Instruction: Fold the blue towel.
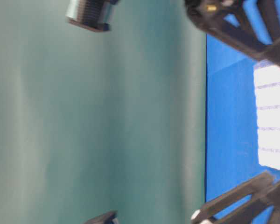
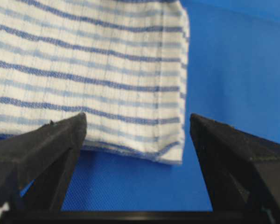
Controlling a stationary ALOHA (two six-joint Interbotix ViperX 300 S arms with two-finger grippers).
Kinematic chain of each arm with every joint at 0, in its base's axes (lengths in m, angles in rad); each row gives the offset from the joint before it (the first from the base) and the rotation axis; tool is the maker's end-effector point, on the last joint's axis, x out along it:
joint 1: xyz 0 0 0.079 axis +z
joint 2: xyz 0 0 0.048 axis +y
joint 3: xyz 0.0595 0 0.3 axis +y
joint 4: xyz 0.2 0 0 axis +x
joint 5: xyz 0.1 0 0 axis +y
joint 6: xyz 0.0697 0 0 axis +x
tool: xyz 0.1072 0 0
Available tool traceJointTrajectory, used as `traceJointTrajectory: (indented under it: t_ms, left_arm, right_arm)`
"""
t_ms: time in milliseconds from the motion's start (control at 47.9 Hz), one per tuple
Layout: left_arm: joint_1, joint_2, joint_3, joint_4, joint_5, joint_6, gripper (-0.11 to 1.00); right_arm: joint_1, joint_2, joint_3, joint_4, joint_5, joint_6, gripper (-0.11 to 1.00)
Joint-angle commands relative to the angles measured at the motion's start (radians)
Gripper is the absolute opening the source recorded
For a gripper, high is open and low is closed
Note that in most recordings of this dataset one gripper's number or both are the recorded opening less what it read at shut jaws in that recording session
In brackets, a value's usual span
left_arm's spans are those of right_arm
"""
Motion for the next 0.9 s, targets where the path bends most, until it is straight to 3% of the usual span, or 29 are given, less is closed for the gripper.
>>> traceJointTrajectory:
  t_ms: [0,125,355,877]
  left_arm:
    - [0.011,-0.087,0.002,0.003,0.021,0.002,0.83]
    - [0.02,-0.178,0.018,0.005,0.055,0.015,0.83]
    - [0.02,-0.342,0.057,0.005,0.097,0.133,0.82]
    - [0.021,-0.666,0.249,0.005,0.091,0.213,0.81]
  right_arm:
    - [0.003,-0.072,0.003,-0.008,-0.02,-0.012,0.83]
    - [0.003,-0.163,0.034,-0.008,-0.048,-0.067,0.83]
    - [0.003,-0.342,0.109,-0.008,-0.061,-0.189,0.83]
    - [0.003,-0.759,0.359,-0.008,-0.055,-0.33,0.83]
